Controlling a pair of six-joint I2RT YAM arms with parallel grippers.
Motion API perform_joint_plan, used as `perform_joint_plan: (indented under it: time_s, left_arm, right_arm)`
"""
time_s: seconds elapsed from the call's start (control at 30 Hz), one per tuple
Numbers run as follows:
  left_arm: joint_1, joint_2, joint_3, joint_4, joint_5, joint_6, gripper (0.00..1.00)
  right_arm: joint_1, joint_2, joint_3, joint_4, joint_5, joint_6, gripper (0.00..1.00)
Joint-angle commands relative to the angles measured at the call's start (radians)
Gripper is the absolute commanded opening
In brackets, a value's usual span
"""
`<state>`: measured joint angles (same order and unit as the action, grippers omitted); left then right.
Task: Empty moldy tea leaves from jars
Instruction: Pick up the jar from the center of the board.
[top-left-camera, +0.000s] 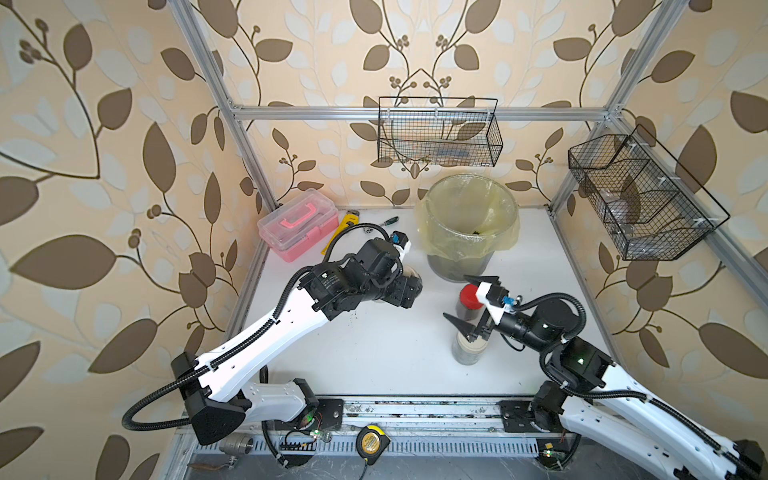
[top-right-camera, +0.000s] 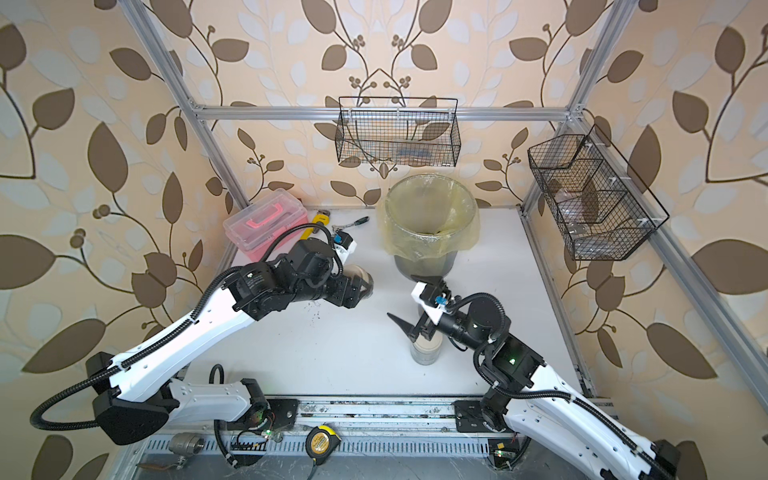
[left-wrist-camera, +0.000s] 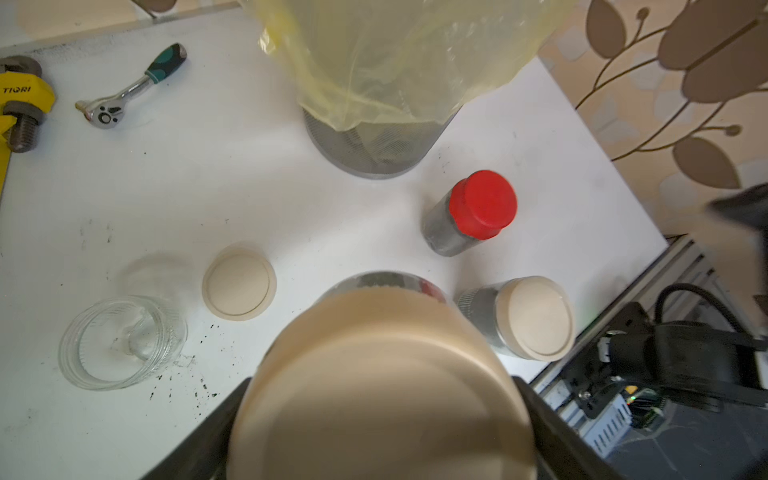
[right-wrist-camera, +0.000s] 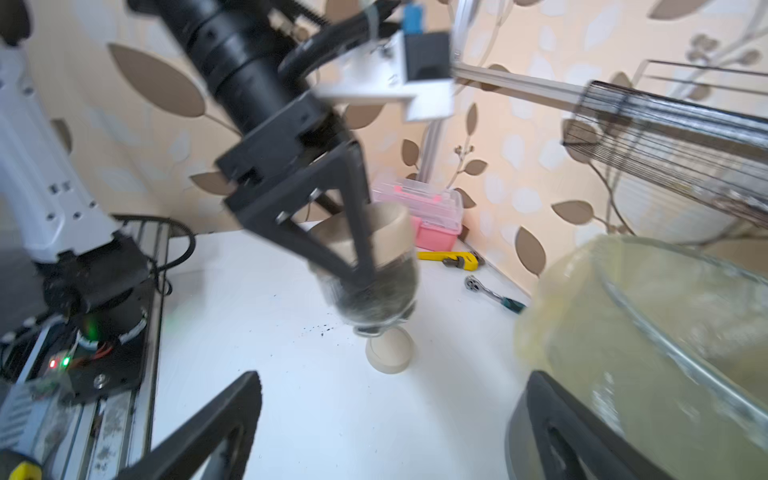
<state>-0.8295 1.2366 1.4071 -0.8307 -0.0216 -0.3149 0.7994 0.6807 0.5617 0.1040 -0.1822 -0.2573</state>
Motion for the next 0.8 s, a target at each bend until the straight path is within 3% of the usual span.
perform_joint_plan:
  time_s: [0.0, 0.1, 0.23, 0.4, 0.77]
  left_arm:
    - [0.003, -0.051, 0.075, -0.036, 0.089, -0.031, 0.52]
    - [0.003, -0.053, 0.117, -0.052, 0.132, -0.037, 0.52]
    - [0.003, -0.043, 0.133, -0.061, 0.147, -0.044, 0.52]
    - [0.005, -0.049, 0.109, 0.030, 0.219, -0.062, 0.51]
    - [0.012, -0.020, 0.118, 0.096, 0.319, -0.129, 0.51]
  right_arm:
    - [0.037, 0.071, -0.041, 0.220, -0.036, -0.186, 1.00]
    - [0.026, 0.166, -0.083, 0.420, -0.051, -0.138, 1.00]
    - [-0.007, 0.270, -0.084, 0.590, -0.159, -0.070, 1.00]
    - [0.014, 0.351, -0.076, 0.748, -0.141, -0.033, 1.00]
    - [0.005, 0.441, -0.013, 0.861, -0.185, 0.123, 0.91]
